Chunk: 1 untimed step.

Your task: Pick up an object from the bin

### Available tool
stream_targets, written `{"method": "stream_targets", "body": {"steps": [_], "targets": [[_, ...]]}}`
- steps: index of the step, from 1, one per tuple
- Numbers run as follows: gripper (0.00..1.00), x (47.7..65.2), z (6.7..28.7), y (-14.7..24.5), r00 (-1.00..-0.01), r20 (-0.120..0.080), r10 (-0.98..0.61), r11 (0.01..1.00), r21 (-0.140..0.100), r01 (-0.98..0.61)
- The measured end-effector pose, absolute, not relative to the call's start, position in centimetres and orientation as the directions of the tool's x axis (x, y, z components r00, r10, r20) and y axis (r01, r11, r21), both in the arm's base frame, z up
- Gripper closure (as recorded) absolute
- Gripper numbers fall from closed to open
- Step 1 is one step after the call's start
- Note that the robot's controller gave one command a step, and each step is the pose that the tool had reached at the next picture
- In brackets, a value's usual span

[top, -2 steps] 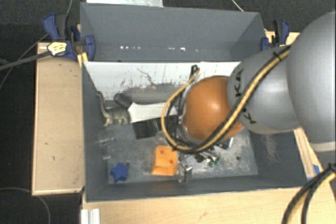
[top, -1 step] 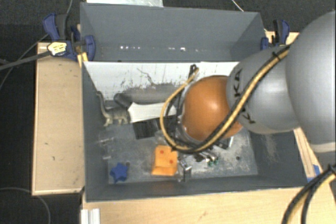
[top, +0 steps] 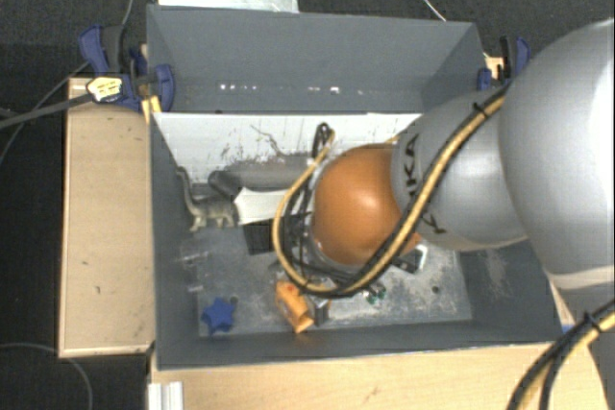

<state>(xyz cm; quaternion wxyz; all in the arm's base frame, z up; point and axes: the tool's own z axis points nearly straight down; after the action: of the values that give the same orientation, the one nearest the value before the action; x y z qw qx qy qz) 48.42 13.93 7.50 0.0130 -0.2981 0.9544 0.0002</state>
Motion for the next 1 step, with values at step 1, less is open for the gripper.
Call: {"method": "stream_targets", "body": {"steps": [1], "targets": [[1.0, 48.41, 7.49, 13.94, -0.824, -0.025, -0.566, 0.825, -0.007, -0.566]]}}
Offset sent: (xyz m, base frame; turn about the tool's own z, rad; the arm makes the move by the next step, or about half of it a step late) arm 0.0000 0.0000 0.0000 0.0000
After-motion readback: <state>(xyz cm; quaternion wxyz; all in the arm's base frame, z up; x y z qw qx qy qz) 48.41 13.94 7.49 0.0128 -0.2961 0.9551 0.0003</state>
